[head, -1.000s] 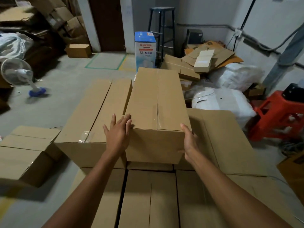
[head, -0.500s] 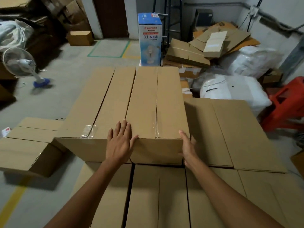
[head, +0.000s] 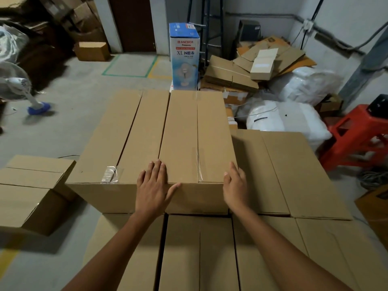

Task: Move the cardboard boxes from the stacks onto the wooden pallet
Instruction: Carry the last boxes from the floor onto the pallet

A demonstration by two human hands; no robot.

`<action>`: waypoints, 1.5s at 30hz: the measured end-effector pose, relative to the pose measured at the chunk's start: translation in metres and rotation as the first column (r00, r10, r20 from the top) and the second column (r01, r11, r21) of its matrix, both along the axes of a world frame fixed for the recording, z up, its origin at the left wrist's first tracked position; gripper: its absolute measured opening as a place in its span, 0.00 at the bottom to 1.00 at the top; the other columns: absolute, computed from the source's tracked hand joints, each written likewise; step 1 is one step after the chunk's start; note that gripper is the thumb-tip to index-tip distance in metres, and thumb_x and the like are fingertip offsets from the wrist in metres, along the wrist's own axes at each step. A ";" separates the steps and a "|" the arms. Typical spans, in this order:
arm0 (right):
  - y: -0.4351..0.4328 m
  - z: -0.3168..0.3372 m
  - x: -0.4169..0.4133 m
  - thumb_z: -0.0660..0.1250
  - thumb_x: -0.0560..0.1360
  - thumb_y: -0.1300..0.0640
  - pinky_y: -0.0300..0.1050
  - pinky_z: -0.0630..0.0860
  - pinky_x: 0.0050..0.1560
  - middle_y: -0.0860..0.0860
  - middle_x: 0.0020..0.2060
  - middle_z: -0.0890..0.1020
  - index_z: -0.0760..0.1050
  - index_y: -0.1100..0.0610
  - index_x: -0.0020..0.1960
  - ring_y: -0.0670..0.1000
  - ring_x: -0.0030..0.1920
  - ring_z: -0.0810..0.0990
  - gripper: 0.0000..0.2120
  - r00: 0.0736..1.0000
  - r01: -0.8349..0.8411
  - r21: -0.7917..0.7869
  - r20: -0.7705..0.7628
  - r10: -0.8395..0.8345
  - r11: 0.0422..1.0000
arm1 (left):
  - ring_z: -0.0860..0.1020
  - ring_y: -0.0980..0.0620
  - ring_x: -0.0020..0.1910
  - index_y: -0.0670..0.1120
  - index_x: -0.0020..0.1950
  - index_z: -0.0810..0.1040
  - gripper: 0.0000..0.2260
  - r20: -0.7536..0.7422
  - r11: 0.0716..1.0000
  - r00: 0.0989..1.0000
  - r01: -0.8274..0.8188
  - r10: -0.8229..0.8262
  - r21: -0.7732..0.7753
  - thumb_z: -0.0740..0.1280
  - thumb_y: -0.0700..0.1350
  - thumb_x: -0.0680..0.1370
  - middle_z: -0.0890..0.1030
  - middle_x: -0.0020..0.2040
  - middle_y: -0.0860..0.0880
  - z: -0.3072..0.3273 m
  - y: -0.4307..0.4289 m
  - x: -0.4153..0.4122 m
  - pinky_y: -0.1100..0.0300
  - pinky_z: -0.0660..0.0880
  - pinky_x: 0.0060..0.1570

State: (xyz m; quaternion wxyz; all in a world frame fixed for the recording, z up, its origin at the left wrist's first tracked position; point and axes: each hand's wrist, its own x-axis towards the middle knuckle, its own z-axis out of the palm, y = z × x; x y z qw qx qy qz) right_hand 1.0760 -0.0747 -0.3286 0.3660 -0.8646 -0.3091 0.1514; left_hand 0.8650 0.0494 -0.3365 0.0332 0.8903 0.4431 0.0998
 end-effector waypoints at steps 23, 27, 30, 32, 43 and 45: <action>-0.081 0.120 -0.098 0.75 0.74 0.50 0.51 0.68 0.72 0.49 0.75 0.68 0.68 0.51 0.76 0.50 0.73 0.67 0.33 0.990 -0.004 0.244 -0.135 0.038 0.970 | 0.43 0.53 0.81 0.45 0.82 0.51 0.38 0.431 0.974 0.893 0.196 -0.127 -0.118 0.45 0.68 0.79 0.48 0.83 0.48 0.107 -0.062 -0.051 0.49 0.49 0.80; -0.134 0.149 -0.151 0.73 0.76 0.52 0.26 0.70 0.55 0.39 0.68 0.70 0.70 0.49 0.73 0.43 0.68 0.71 0.27 0.987 0.070 0.441 -0.163 0.004 0.895 | 0.49 0.54 0.81 0.45 0.82 0.56 0.36 0.568 0.977 0.815 0.194 -0.113 -0.085 0.49 0.66 0.80 0.54 0.82 0.49 0.135 -0.104 -0.091 0.51 0.53 0.78; -0.177 0.156 -0.187 0.72 0.78 0.53 0.20 0.70 0.47 0.44 0.72 0.72 0.72 0.50 0.73 0.44 0.69 0.73 0.25 0.979 0.107 0.531 -0.205 0.005 0.840 | 0.51 0.54 0.81 0.46 0.81 0.58 0.34 0.622 0.979 0.776 0.191 -0.109 -0.067 0.50 0.65 0.81 0.56 0.82 0.50 0.149 -0.138 -0.127 0.53 0.54 0.77; -0.204 0.156 -0.211 0.72 0.78 0.54 0.21 0.70 0.48 0.49 0.72 0.73 0.72 0.53 0.73 0.47 0.69 0.74 0.25 0.977 0.111 0.580 -0.215 0.020 0.807 | 0.52 0.55 0.81 0.46 0.81 0.59 0.33 0.650 0.984 0.755 0.170 -0.091 -0.060 0.51 0.63 0.81 0.57 0.82 0.50 0.157 -0.164 -0.154 0.54 0.54 0.76; -0.313 0.166 -0.333 0.66 0.72 0.39 0.25 0.73 0.52 0.45 0.72 0.73 0.72 0.45 0.69 0.40 0.66 0.75 0.27 0.933 -0.134 0.658 -0.169 0.318 0.741 | 0.56 0.54 0.80 0.44 0.78 0.65 0.30 0.669 0.999 0.743 -0.005 0.029 -0.039 0.57 0.60 0.81 0.64 0.79 0.47 0.168 -0.319 -0.303 0.54 0.59 0.76; -0.324 0.164 -0.355 0.66 0.72 0.38 0.25 0.73 0.52 0.44 0.72 0.73 0.71 0.41 0.68 0.39 0.66 0.74 0.25 0.914 -0.195 0.649 -0.152 0.377 0.736 | 0.56 0.55 0.80 0.43 0.78 0.65 0.30 0.634 0.997 0.769 -0.061 0.082 -0.055 0.57 0.60 0.81 0.64 0.79 0.47 0.164 -0.340 -0.332 0.55 0.58 0.75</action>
